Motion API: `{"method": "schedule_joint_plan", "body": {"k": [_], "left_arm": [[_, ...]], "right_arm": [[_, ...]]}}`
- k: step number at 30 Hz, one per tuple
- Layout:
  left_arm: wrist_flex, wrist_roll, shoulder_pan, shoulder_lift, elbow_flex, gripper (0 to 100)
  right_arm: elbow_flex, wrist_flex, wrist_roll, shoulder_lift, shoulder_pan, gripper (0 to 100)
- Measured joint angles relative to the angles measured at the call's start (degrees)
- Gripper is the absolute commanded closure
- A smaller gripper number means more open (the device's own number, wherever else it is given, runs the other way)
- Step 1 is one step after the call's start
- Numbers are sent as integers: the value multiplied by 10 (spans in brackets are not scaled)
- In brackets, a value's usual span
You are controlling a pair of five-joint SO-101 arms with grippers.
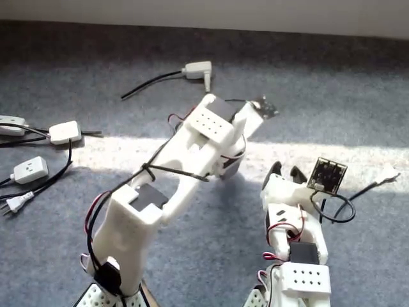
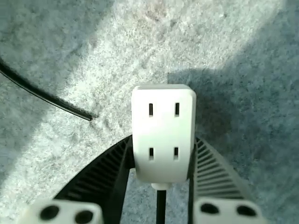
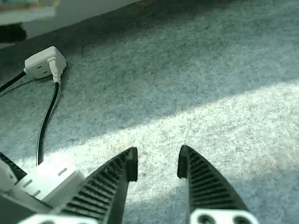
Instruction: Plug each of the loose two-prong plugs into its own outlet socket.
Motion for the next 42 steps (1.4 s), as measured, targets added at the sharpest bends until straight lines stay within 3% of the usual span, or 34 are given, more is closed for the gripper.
{"method": "schedule_joint_plan", "body": {"k": [6,10,17,22,27,37,42], "left_arm": [[-46,0,23,69,0,869],[-64,-1,59,93,-2,799],[-70,-4,60,90,-3,739],[-74,-69,49,90,-3,715],[-55,-155,49,90,-5,714],[54,-153,20,25,-222,715],[115,-148,-25,-40,-323,715]], "right_arm": [[0,0,0,0,0,846],[0,0,0,0,0,846],[0,-1,0,0,0,846],[0,-1,0,0,0,846],[0,-1,0,0,0,846],[0,-1,0,0,0,846],[0,-1,0,0,0,846]]}}
